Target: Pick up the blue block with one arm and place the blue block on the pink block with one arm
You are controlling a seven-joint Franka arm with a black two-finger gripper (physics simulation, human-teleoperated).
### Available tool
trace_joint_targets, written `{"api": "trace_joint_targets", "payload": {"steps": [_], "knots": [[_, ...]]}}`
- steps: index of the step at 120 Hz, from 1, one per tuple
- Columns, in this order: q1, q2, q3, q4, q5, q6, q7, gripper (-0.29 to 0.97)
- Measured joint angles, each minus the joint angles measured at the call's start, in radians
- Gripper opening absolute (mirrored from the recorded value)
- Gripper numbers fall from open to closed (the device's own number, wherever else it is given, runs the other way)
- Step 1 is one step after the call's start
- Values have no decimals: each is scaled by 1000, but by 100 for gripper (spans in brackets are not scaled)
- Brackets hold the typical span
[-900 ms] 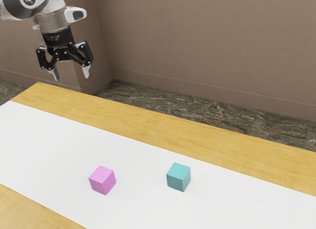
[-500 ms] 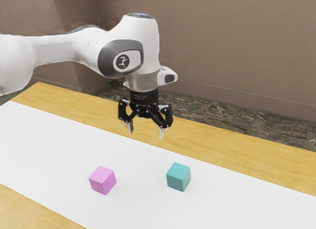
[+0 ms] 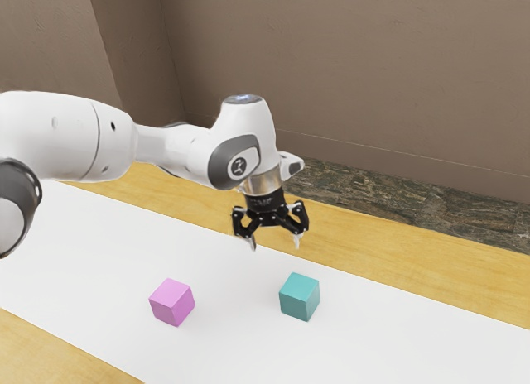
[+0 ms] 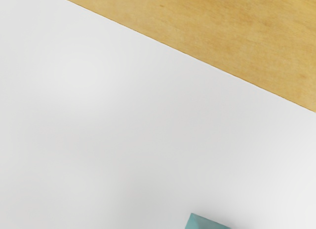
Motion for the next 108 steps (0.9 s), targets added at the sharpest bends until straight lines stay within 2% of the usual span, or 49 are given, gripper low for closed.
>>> {"api": "trace_joint_targets", "payload": {"steps": [30, 49, 67, 108], "knots": [[-8, 12, -33, -11, -13, 74, 156, 68], [-38, -44, -45, -129, -69, 120, 268, 68], [-56, -66, -46, -173, -96, 156, 345, 68], [-63, -8, -45, -197, -141, 201, 460, 68]]}}
